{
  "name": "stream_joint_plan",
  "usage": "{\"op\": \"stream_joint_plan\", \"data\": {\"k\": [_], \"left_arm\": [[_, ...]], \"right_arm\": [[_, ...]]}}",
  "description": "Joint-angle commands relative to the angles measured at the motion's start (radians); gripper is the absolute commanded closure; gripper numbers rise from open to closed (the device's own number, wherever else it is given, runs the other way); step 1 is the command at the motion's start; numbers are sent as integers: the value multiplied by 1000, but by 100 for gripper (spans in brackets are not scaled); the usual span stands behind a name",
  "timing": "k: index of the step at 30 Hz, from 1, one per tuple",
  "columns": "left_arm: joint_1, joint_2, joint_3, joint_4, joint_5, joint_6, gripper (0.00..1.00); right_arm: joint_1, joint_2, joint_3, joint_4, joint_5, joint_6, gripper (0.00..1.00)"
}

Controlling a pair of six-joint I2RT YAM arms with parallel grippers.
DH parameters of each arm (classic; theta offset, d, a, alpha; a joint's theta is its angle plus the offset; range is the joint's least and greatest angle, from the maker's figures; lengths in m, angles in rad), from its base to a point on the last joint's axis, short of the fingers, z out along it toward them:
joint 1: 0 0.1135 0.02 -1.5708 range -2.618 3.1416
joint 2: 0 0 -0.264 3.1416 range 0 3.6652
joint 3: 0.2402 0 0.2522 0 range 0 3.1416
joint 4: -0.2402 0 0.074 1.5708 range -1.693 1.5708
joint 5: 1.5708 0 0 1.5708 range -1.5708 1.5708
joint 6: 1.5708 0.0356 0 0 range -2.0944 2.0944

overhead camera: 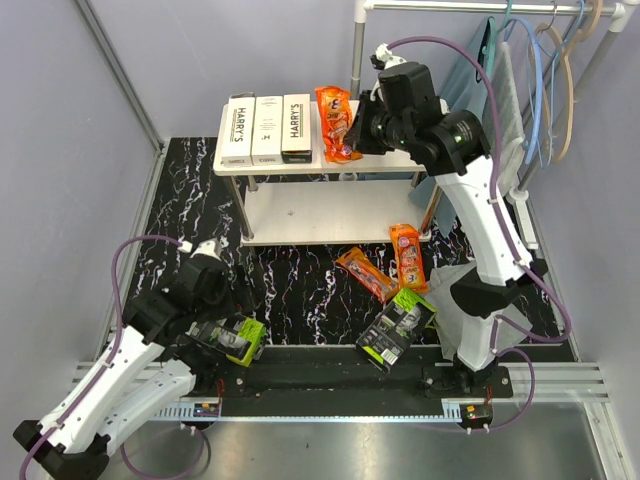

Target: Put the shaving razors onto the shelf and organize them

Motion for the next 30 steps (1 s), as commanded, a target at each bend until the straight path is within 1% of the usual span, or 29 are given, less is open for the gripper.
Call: {"op": "stream_joint_plan", "data": {"k": [1, 18, 30], "left_arm": [[2, 10, 13, 24, 8, 17, 1], [2, 27, 17, 30, 8, 20, 1], [2, 26, 16, 31, 7, 20, 1]], "right_arm": [[-22, 31, 47, 54, -58, -19, 91], [-70, 111, 44, 103, -159, 11, 91], [-71, 109, 7, 128, -180, 24, 83]]}}
